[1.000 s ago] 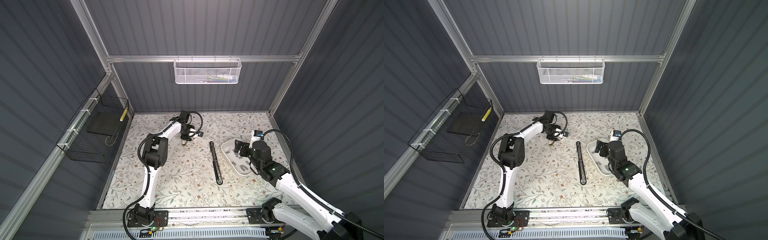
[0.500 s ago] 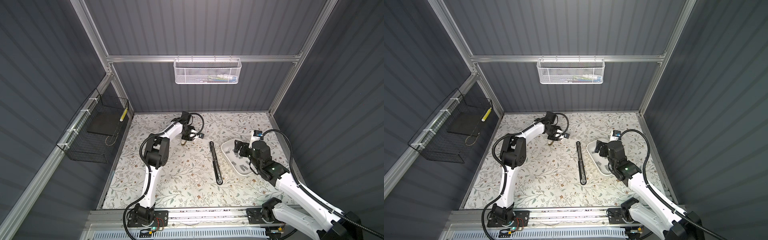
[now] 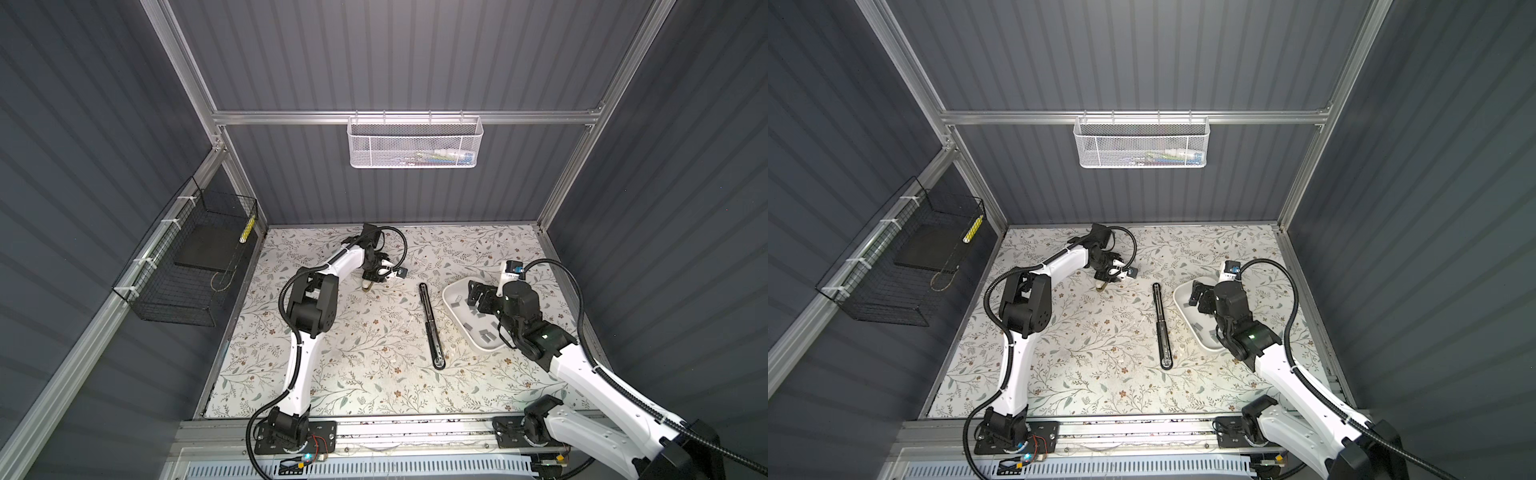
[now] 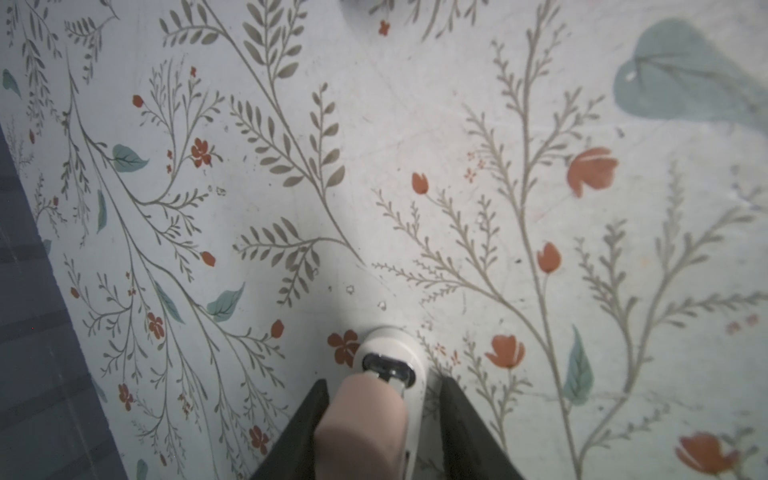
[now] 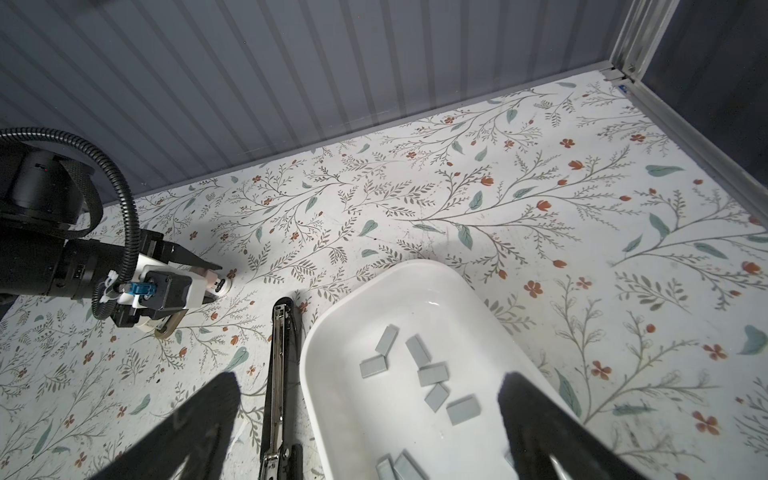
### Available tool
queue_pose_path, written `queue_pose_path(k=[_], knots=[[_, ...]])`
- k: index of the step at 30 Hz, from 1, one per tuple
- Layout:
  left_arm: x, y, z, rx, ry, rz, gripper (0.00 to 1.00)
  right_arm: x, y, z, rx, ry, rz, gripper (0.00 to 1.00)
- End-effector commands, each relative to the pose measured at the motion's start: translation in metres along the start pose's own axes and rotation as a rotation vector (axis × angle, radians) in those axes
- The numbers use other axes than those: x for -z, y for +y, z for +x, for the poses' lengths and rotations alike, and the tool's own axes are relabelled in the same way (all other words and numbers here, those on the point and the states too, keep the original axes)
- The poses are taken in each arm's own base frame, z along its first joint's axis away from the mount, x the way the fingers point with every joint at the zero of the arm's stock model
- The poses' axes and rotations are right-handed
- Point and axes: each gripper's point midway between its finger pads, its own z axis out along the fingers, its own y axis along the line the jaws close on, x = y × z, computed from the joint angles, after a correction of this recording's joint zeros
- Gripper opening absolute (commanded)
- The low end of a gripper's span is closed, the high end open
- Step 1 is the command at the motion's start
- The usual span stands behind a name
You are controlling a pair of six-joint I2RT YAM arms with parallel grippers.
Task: Load the staples into the stapler
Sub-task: 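Lower the left gripper and grasp the pink object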
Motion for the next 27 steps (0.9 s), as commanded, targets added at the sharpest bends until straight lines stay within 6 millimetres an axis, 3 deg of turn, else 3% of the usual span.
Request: queue_pose_path(k=[1, 8, 19, 27], knots=[[0.017, -0.002, -0.011, -0.012, -0.027, 0.003, 0.43, 0.002, -0.001, -0.002, -0.006, -0.002, 0.002, 0.99], [0.020, -0.003, -0.014, -0.012, -0.044, 0.012, 0.40, 0.001, -0.001, -0.002, -0.010, -0.001, 0.001, 0.99], [0.029, 0.002, -0.021, -0.018, -0.065, -0.007, 0.44, -0.002, 0.000, 0.000, -0.010, 0.009, -0.002, 0.99], [0.028, -0.001, -0.018, -0.027, -0.051, -0.001, 0.38, -0.001, 0.001, -0.001, -0.012, 0.009, -0.008, 0.99]])
